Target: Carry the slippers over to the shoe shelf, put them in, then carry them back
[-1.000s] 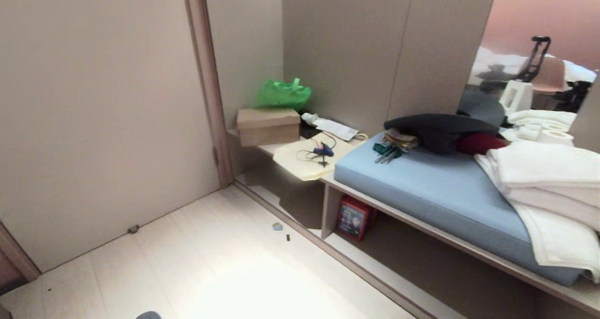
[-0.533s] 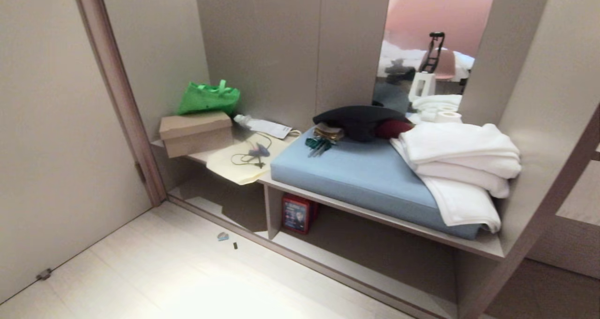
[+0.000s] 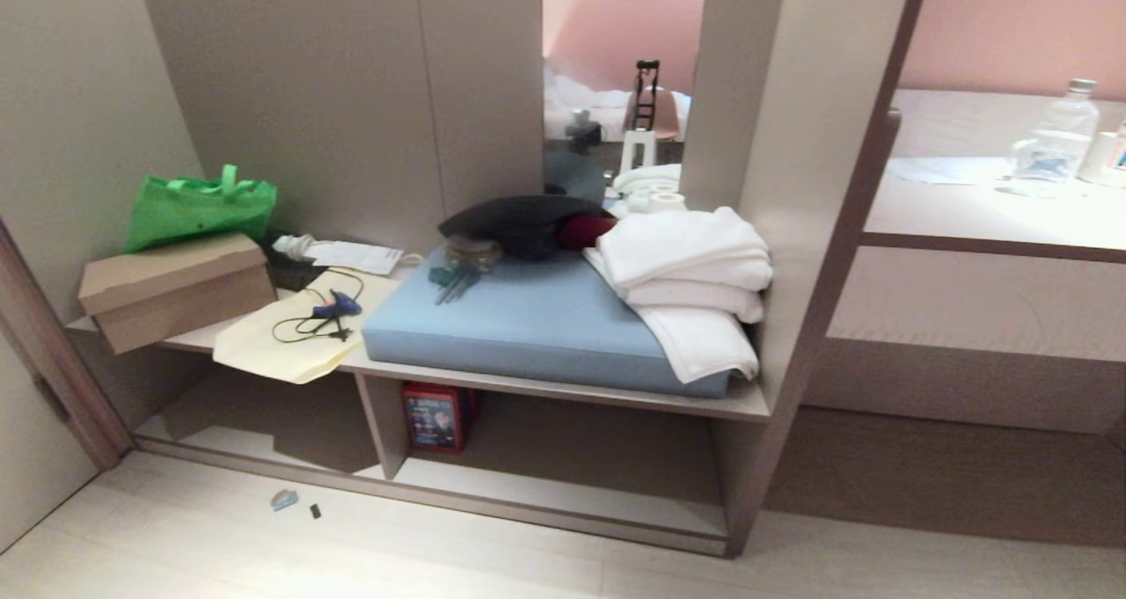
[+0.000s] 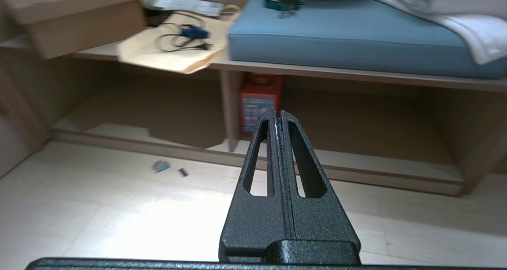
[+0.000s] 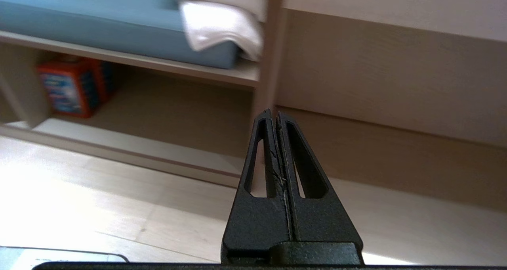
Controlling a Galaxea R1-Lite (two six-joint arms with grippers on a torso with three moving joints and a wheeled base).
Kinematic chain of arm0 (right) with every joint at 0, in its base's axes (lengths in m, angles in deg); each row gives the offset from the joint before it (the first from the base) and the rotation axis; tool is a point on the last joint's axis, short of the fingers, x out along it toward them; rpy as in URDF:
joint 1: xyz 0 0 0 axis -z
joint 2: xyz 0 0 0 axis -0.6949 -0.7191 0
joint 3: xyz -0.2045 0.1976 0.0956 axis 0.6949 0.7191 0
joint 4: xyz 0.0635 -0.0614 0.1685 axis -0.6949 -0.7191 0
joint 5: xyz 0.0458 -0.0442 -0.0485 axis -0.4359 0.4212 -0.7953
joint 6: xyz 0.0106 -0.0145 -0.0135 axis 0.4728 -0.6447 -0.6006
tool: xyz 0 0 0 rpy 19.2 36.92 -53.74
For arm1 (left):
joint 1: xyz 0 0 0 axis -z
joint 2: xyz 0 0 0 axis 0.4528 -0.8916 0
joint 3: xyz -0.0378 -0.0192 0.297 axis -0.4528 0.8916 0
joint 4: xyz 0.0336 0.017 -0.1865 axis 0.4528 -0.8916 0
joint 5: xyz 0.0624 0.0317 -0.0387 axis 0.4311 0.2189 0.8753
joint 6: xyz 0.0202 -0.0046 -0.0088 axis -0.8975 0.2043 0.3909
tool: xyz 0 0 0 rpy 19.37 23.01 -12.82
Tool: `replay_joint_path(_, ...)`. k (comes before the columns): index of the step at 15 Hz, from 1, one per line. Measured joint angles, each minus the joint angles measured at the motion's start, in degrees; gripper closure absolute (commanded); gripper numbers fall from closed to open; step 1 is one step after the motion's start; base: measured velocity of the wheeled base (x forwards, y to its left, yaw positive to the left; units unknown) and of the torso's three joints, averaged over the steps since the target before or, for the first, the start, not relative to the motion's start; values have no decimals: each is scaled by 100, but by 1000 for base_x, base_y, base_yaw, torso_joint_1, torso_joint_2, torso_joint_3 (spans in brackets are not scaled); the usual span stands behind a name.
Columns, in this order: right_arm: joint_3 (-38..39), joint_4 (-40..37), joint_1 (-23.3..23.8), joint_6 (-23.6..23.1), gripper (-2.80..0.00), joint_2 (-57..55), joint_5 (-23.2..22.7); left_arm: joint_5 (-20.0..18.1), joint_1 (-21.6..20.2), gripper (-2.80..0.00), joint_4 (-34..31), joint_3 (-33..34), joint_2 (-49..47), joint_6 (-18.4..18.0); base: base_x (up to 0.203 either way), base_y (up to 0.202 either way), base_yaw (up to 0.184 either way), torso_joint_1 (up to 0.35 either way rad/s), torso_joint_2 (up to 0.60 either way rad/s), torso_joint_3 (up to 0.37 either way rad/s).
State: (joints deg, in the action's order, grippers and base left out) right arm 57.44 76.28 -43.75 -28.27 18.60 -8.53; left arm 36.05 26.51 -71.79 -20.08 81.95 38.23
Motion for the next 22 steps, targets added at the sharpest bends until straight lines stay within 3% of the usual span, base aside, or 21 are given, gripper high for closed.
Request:
replay_joint_path(15,0,0,2,2,0,0,2,0,1,0,-2,0,-2,2,0,0,-15,1,0,0)
replay_joint_path(22,0,0,2,7,0,-2,2,0,0,0,-2,0,-2,0,2,5,-96,0,2,2)
